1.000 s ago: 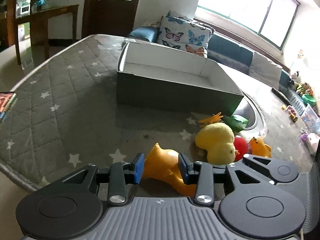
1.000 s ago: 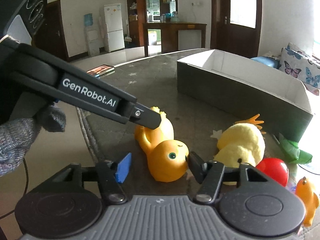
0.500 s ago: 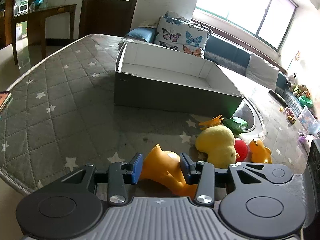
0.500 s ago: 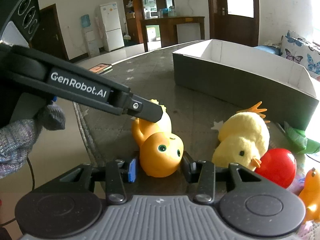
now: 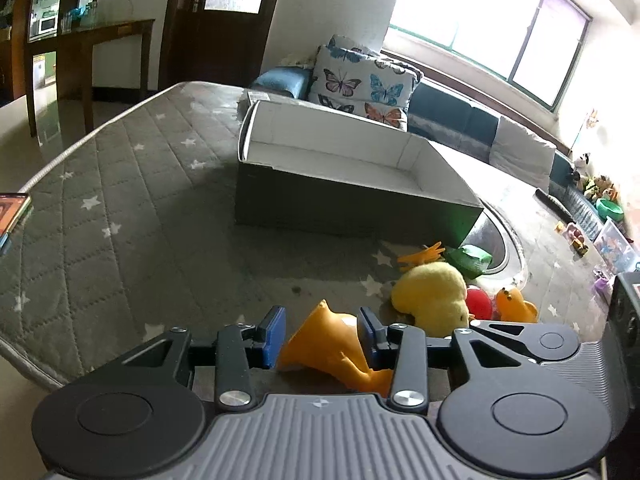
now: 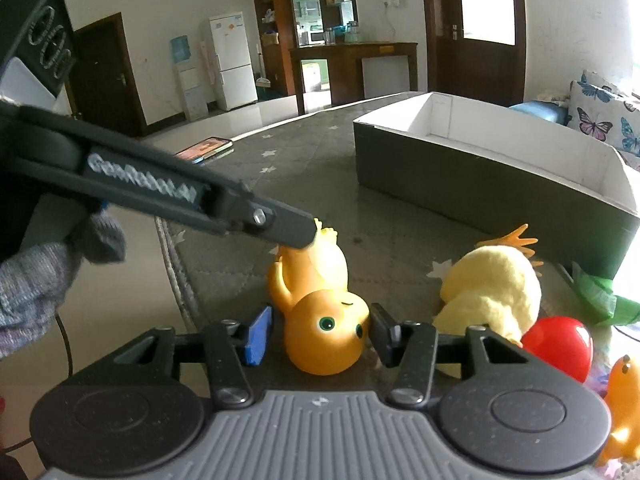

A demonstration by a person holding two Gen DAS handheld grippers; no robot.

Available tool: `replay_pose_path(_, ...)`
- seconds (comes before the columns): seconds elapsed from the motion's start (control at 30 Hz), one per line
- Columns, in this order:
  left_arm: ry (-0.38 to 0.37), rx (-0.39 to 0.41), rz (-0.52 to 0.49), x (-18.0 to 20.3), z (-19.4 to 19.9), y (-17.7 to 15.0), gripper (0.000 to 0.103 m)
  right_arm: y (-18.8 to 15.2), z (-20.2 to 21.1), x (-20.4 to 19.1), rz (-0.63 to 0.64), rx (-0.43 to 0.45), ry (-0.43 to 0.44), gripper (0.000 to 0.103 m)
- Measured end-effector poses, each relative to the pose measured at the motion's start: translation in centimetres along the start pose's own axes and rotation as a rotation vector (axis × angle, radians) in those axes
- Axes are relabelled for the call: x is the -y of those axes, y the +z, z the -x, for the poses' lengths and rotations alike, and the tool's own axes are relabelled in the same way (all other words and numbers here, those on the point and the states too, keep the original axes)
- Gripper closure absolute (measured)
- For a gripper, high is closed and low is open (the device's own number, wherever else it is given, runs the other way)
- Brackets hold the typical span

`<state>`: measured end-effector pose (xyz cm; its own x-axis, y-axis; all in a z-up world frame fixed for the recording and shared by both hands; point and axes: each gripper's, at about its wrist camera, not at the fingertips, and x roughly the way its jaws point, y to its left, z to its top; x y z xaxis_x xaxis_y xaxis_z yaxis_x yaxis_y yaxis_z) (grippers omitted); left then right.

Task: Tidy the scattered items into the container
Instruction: 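Close left tool on large orange duck while right tool grasps small orange duck, then carry large duck in left tool into box while right tool carries small duck there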

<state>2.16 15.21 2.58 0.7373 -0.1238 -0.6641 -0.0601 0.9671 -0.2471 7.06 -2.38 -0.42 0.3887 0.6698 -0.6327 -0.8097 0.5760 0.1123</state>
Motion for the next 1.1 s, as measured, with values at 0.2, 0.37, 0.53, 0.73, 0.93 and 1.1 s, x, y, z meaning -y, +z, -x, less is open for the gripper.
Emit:
replay_pose_path(0.2,-0.038,-0.037,0.019,-0.5,-0.8,-0.3,0.061,0.0,0.1,0.1,0.004,-0.005,0.004,0.056)
replay_pose_path(0.37,-0.056,-0.046,0.034,-0.6,-1.4,-0.1,0.059,0.0,0.2,0.3,-0.003,-0.001,0.008,0.059)
replay_pose_path(0.53,-0.073,-0.053,0.035,-0.6,-1.4,0.0,0.06,0.0,0.4,0.3,-0.01,0.0,0.003,0.059)
replay_pose_path(0.73,-0.091,-0.05,0.08,-1.2,-1.3,-0.3,0.06,0.2,0.3,0.1,-0.008,-0.003,0.0,0.058)
replay_pose_path(0.93,-0.087,-0.041,0.099,-1.7,-0.4,-1.0,0.06,0.4,-0.2,0.0,0.003,-0.009,0.001,0.057)
replay_pose_path(1.1,-0.106,-0.052,0.131,-2.2,0.0,-1.4,0.06,0.5,-0.7,-0.2,0.009,-0.014,0.002,0.057)
